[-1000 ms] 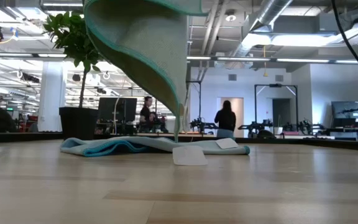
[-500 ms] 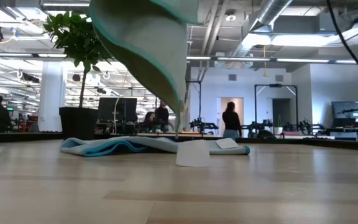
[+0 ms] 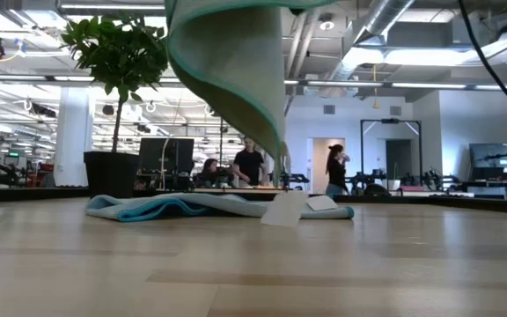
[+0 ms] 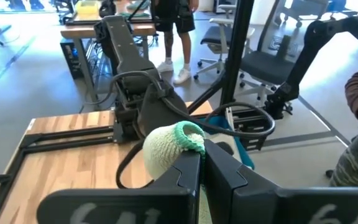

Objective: Fold microfiber towels
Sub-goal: Fold the green microfiber towel

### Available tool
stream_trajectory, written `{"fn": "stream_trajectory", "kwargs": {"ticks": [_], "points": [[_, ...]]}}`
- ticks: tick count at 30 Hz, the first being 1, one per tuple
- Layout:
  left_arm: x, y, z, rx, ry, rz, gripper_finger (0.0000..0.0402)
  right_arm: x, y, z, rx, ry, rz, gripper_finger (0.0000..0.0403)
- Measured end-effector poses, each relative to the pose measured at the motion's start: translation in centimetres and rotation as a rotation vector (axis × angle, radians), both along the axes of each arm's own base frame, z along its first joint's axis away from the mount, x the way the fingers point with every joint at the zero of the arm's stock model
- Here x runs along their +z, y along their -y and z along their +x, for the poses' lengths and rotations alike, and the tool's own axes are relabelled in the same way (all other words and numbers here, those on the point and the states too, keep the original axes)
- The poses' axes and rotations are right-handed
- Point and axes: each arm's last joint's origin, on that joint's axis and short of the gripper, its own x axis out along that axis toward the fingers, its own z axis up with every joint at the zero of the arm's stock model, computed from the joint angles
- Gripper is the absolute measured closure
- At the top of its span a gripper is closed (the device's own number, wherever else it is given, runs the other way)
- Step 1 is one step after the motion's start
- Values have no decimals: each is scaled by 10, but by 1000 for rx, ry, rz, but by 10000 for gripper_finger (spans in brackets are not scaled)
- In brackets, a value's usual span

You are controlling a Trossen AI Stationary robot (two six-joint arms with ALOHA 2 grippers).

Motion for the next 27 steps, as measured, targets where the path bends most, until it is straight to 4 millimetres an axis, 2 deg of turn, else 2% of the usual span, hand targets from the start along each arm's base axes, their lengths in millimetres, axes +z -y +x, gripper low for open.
{"fn": "stream_trajectory", "kwargs": {"ticks": [5,10,12,18,21,27], "points": [[3,-2,-5,21,12,4,401,-2,5,-1,-99,-23,-57,276],[5,-3,-9,26,18,-1,401,-3,6,-1,-113,-26,-71,369],[4,-3,-10,29,8,-7,401,-3,6,-2,-107,-27,-76,390],[-7,-4,-13,83,-123,-72,401,10,14,-22,-114,-83,-94,397],[-15,-6,-16,157,-218,-100,401,24,21,-39,-138,-86,-99,396],[-36,-5,-7,249,-350,-137,401,42,42,-79,-250,-176,-152,397]]}}
